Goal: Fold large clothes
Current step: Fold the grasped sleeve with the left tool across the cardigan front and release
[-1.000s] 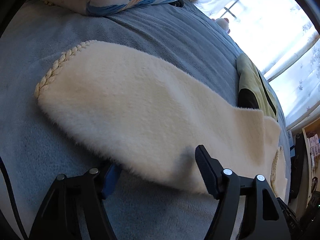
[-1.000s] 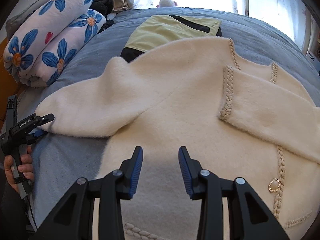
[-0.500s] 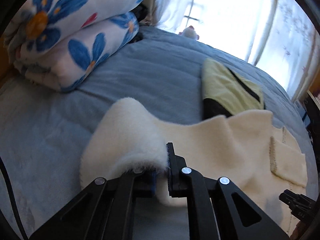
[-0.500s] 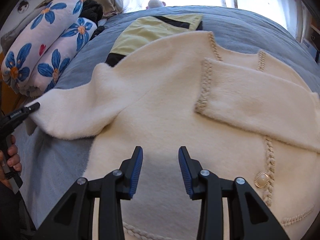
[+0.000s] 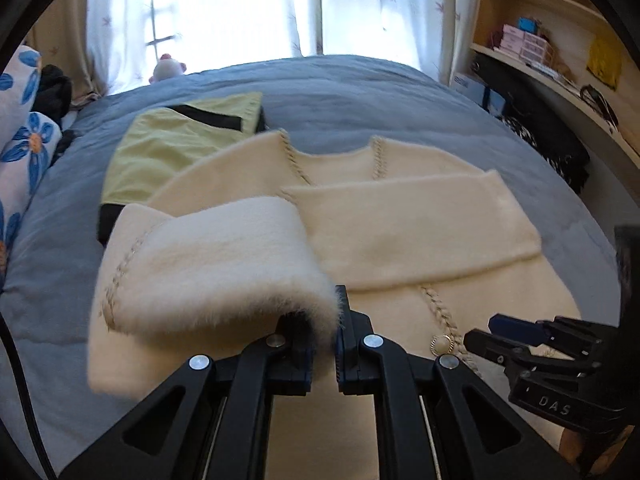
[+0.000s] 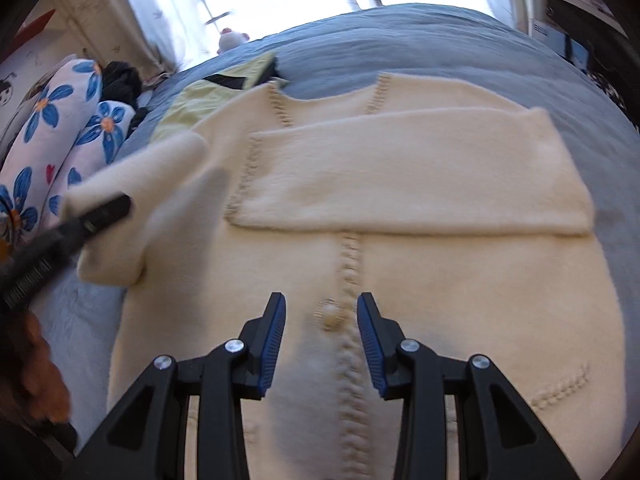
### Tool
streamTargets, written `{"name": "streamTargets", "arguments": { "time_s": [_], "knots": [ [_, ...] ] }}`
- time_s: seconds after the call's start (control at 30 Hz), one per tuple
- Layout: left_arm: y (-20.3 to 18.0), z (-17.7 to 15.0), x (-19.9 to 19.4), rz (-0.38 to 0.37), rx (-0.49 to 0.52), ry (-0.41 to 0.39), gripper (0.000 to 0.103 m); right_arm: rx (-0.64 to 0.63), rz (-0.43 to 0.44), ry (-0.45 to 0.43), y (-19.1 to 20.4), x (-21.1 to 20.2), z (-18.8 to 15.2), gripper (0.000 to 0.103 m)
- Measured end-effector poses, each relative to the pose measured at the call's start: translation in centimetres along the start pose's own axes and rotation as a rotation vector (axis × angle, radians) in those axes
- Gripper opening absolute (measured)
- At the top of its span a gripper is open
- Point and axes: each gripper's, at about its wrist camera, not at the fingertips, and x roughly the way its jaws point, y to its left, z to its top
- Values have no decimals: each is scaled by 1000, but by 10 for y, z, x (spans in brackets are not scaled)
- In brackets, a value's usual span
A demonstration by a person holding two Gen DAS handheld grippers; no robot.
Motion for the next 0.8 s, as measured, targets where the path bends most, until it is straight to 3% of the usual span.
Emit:
{"name": "streamTargets", "arguments": {
  "time_s": [0.1,0.17,0.2,0.27,0.33,0.47,0.63,0.67,0.73,0.8],
  "knots": [
    [-24,-20,30,9,32,99,13,35,-8,11,-20,1,-3,37],
    [-30,-33,42,22,41,135,35,49,-3,16,-28,2,-4,37],
    [-30,-36,44,22,45,134,38,51,2,18,-30,2,-5,37],
    [-35,-43,38,12,44,140,61,46,10,21,-32,2,-6,37],
    [-34,-45,32,2,28,136,69,39,21,21,-30,2,-6,37],
    [-18,-48,7,8,-35,120,69,14,56,13,-18,-1,-4,37],
    [15,-60,-28,91,-149,76,69,-80,86,-6,12,-6,2,38],
    [21,-65,-35,119,-169,70,69,-103,89,-7,20,-6,4,39],
    [32,-74,-43,166,-196,66,69,-155,88,-14,36,-6,6,53],
    [42,-84,-48,199,-237,70,69,-202,90,-22,51,-5,8,56]
  ]
}}
